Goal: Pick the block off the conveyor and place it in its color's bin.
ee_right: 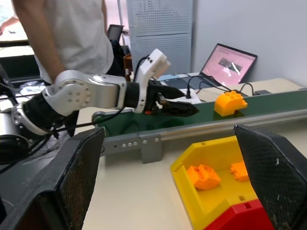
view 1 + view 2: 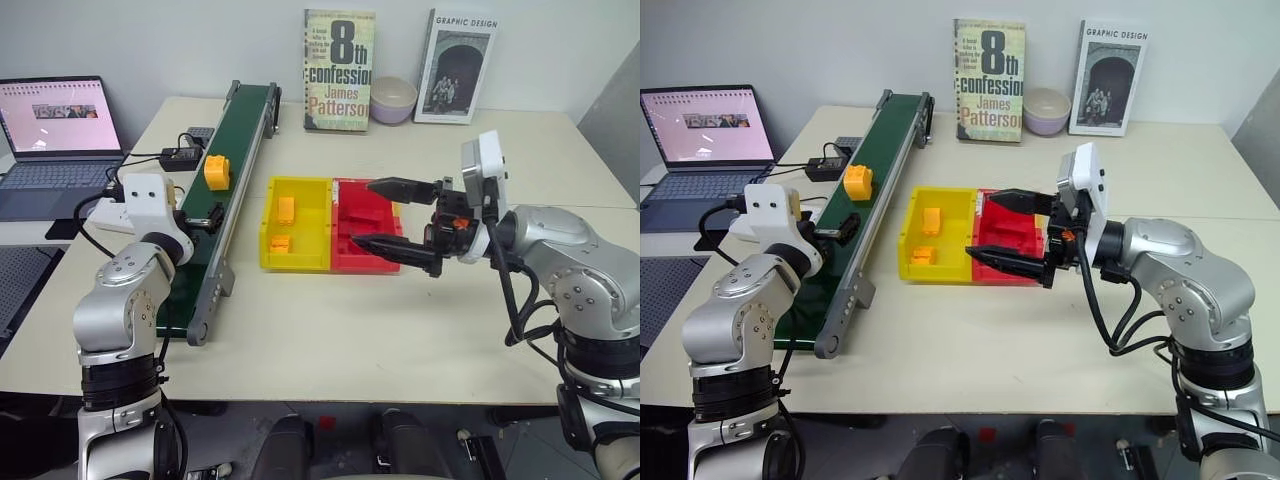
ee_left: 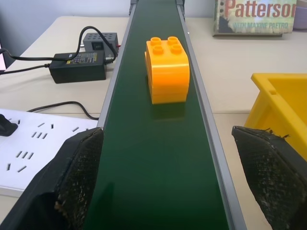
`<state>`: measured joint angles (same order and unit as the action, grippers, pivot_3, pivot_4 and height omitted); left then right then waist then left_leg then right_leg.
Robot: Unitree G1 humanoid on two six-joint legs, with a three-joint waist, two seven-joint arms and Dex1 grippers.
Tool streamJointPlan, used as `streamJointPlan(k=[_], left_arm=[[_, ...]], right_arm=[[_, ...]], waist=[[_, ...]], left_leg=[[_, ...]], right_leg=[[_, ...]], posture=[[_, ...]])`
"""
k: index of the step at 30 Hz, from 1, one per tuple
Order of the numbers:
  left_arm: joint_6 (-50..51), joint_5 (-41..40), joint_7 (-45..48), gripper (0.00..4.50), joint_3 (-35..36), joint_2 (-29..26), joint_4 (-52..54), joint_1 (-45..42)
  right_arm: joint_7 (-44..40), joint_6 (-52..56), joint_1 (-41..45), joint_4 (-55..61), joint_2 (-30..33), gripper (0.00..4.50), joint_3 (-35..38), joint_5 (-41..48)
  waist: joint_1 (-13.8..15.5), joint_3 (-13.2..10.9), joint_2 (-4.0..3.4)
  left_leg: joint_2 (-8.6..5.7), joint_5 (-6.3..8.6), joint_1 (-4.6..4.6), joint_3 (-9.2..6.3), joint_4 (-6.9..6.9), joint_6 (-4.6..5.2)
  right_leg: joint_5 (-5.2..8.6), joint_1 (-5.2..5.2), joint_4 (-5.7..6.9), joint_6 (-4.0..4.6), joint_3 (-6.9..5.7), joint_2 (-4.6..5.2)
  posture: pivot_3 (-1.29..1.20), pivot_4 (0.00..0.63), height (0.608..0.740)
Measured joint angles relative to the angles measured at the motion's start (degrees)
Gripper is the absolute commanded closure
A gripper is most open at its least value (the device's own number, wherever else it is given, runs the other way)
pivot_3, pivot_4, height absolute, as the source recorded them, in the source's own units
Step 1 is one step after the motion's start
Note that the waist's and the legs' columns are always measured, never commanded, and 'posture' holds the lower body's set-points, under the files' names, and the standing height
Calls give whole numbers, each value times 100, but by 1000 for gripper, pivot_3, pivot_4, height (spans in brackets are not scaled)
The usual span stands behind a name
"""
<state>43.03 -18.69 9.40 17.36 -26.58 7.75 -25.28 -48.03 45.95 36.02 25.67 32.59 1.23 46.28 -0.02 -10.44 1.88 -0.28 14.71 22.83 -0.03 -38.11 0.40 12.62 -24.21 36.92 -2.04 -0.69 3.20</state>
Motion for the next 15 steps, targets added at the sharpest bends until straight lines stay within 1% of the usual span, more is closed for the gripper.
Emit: streamJointPlan(k=[6, 13, 15], left_arm=[[-214, 64, 25, 64, -127, 159, -380, -159], [-255, 218, -97, 64, -180, 174, -636, -258], [-250, 236, -129, 408, -179, 174, -638, -258]], right_arm=[[25, 46, 1, 109, 74, 0, -9, 87], [157, 129, 42, 115, 139, 0, -7, 220], [192, 146, 55, 117, 165, 0, 1, 225]], waist=[[2, 0, 1], [3, 0, 1], [3, 0, 1]], left_leg=[[0, 0, -1, 2, -1, 0], [1, 0, 0, 1, 0, 0], [1, 0, 0, 0, 0, 0]], right_leg=[[0, 0, 0, 0, 2, 0], [0, -1, 0, 0, 1, 3], [0, 0, 0, 0, 1, 4]], posture=[[0, 150, 740], [0, 150, 740], [0, 150, 740]])
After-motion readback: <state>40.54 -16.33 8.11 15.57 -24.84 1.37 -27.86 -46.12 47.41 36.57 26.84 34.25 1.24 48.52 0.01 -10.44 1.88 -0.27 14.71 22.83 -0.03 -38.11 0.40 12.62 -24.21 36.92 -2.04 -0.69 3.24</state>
